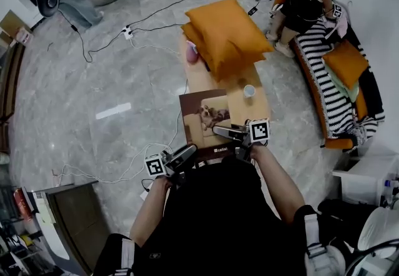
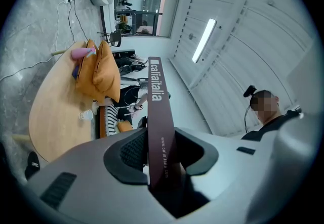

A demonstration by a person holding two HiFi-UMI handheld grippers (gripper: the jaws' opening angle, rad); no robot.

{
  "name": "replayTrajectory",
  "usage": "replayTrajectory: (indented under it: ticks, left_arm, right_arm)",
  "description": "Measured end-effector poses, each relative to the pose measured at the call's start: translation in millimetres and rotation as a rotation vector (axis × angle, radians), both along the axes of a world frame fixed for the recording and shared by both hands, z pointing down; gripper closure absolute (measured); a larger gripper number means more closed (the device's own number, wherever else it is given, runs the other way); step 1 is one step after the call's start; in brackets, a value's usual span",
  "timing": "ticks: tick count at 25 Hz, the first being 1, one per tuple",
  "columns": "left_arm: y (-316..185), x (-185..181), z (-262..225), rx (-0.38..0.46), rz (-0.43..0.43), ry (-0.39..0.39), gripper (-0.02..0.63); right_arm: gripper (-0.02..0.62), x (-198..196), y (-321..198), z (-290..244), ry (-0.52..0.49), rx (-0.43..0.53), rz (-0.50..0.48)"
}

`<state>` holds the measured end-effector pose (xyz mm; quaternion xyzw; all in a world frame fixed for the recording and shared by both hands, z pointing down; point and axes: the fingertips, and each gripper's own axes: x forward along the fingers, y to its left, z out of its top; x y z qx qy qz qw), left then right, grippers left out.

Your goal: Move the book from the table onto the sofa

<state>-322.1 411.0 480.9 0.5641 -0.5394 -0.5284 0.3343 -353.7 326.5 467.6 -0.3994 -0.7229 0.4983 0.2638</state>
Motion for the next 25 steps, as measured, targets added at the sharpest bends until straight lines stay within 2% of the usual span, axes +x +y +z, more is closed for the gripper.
replayTrajectory:
  ticks: [3,16,25]
  left_arm:
    - [2.2,-0.5,0.9,-0.012,-0.010,-0.023,0.462]
    - [15.4,8.8,6.5,0.037,0.015,0.059,0.462]
    - [12.1,23.9,9.4,0.027,0.091,0.045,0.462]
  right_arm:
    - [0.437,0.4,1.7,-0.6,-0.004,-0.005,-0.004]
    - [0.439,8.6,16.4,5.7,0.027,-0.008,0.009]
    - [0.440,33.3,11.1,9.0,0.056,-0.002,0.072]
